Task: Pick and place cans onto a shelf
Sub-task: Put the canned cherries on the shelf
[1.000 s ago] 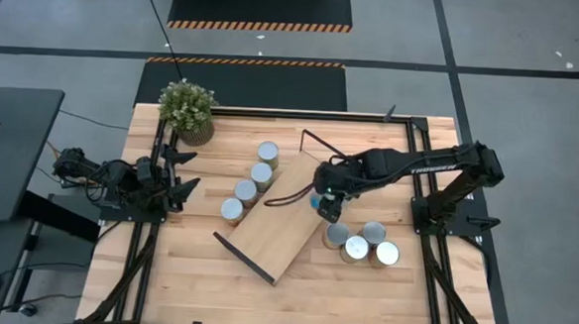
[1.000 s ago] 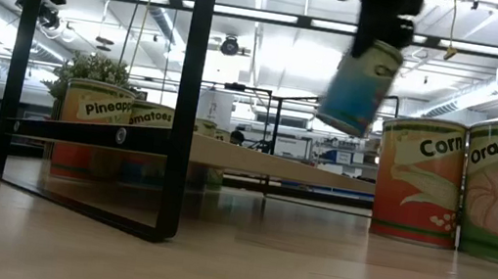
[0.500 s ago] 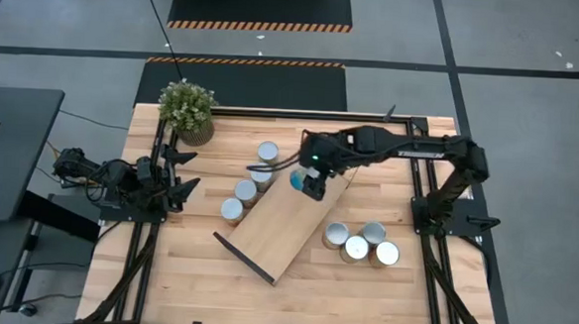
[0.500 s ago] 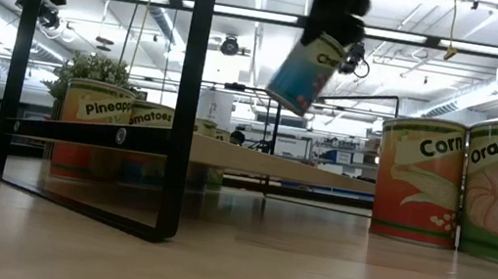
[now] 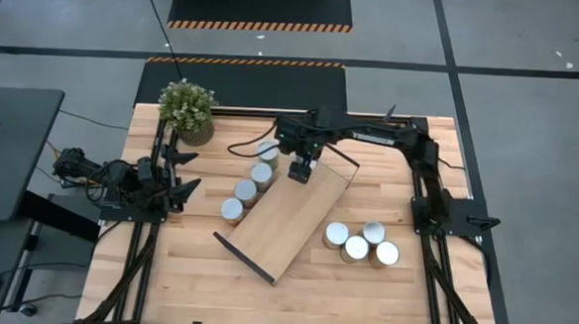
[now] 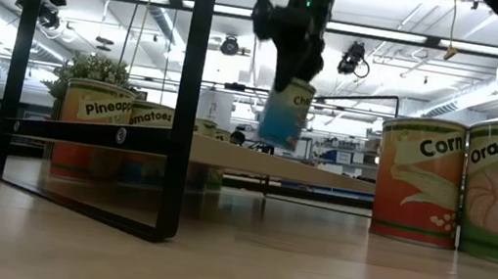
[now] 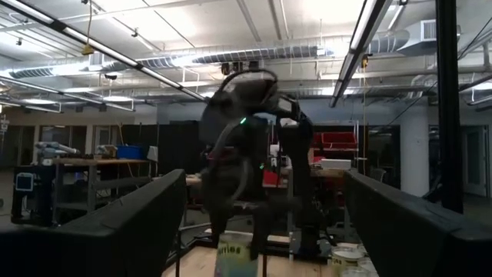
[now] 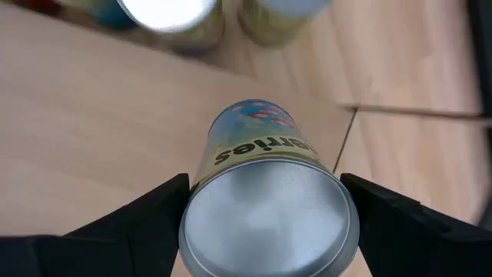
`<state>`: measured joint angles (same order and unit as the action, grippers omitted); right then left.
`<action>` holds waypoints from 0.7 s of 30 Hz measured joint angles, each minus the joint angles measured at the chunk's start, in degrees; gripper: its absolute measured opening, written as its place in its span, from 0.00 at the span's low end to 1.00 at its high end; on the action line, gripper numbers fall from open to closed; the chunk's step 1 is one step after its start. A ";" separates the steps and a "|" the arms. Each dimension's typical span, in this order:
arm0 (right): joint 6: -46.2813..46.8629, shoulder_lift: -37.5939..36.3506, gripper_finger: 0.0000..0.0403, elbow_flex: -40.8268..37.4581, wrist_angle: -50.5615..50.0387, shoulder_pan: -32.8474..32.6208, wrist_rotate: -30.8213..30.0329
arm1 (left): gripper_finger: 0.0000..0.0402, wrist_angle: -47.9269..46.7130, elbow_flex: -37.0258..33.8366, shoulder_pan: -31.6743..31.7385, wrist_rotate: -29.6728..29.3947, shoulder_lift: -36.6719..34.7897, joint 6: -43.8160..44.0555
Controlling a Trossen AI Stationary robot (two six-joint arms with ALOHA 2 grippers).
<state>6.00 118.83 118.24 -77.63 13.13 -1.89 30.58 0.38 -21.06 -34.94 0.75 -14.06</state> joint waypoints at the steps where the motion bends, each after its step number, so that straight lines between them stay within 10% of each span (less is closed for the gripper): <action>1: -0.16 0.49 0.81 0.00 -0.59 0.49 0.48 | 0.88 0.00 0.00 0.00 0.00 0.00 0.00; 21: -0.83 -0.11 0.93 -0.26 0.90 -0.02 -1.95 | 0.88 -0.23 -0.02 -0.02 0.01 0.00 0.26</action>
<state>5.17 118.72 117.97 -76.73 13.10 -3.84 30.35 0.37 -21.08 -34.93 0.75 -13.80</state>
